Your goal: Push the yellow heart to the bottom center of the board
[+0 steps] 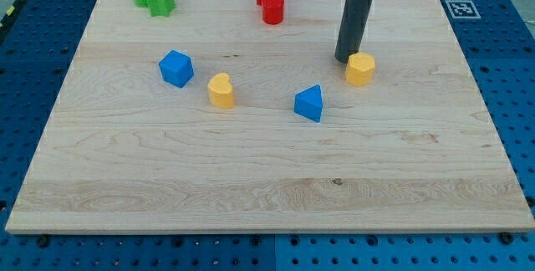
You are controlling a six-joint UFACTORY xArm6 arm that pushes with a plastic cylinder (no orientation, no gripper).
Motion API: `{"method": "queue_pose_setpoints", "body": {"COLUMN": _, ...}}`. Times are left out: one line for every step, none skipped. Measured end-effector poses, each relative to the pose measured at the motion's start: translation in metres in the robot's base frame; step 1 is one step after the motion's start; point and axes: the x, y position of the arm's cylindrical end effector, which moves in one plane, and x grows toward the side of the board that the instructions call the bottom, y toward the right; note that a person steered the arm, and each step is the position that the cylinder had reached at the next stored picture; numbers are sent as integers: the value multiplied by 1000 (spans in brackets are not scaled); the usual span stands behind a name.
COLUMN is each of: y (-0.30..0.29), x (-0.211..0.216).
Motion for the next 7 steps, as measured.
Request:
{"method": "queue_pose_setpoints", "body": {"y": 0, "x": 0}}
{"method": "queue_pose_setpoints", "body": {"y": -15, "x": 1}}
{"method": "queue_pose_setpoints", "body": {"y": -44, "x": 1}}
{"method": "queue_pose_setpoints", "body": {"y": -49, "x": 1}}
{"method": "queue_pose_setpoints", "body": {"y": -49, "x": 1}}
{"method": "queue_pose_setpoints", "body": {"y": -50, "x": 2}}
{"method": "queue_pose_setpoints", "body": {"y": -92, "x": 27}}
